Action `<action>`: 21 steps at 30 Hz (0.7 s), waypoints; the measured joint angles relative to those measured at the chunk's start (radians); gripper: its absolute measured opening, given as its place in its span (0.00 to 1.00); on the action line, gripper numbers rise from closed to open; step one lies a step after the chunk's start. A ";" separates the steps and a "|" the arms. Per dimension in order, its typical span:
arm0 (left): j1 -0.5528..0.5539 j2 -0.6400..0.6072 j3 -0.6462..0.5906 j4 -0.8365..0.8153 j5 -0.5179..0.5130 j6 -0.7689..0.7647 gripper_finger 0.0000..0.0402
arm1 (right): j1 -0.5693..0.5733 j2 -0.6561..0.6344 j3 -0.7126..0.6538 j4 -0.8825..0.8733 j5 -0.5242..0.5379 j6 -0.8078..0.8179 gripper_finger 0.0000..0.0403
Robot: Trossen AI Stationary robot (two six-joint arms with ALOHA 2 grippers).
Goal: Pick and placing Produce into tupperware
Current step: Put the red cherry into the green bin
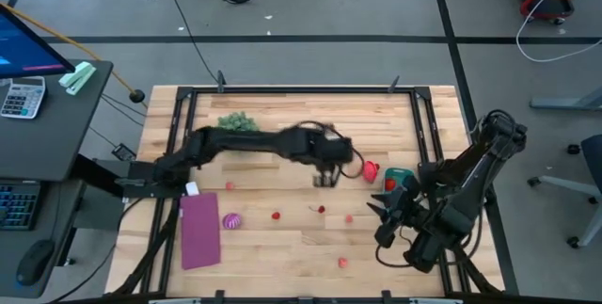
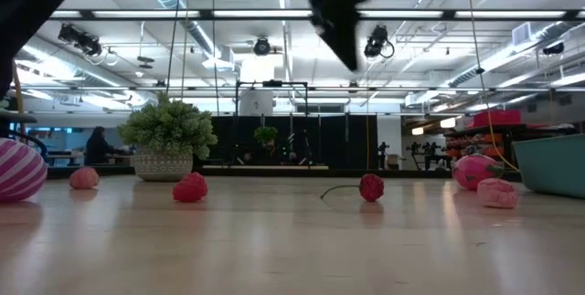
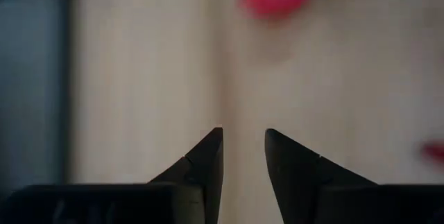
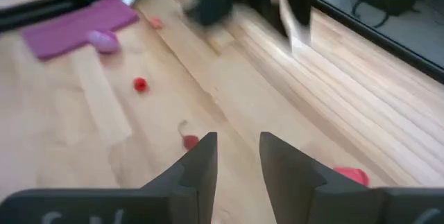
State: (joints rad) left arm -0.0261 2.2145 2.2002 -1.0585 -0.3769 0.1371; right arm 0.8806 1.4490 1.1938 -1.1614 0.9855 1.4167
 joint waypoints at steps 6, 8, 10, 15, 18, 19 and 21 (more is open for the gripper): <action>0.004 -0.213 0.000 -0.282 -0.224 -0.149 0.26 | -0.099 0.000 -0.068 0.106 -0.081 0.002 0.29; 0.003 -0.285 0.001 -0.322 -0.253 -0.187 0.25 | -0.137 0.000 -0.094 0.233 -0.137 -0.126 0.29; 0.003 -0.354 0.000 -0.355 -0.258 -0.214 0.24 | -0.168 0.000 -0.125 0.425 -0.190 -0.311 0.29; 0.003 -0.510 0.000 -0.376 -0.259 -0.247 0.23 | -0.202 0.000 -0.235 0.910 -0.390 -0.628 0.29; 0.003 -0.580 0.000 -0.379 -0.259 -0.249 0.22 | -0.222 0.000 -0.276 0.951 -0.384 -0.659 0.29; 0.003 -0.598 0.001 -0.374 -0.259 -0.249 0.21 | -0.235 0.000 -0.292 0.951 -0.365 -0.659 0.29; 0.003 -0.634 0.000 -0.375 -0.258 -0.250 0.21 | -0.271 0.000 -0.333 0.954 -0.337 -0.654 0.29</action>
State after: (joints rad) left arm -0.0235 1.5808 2.2002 -1.4334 -0.6354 -0.1127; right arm 0.6092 1.4490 0.8608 -0.2075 0.6484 0.7629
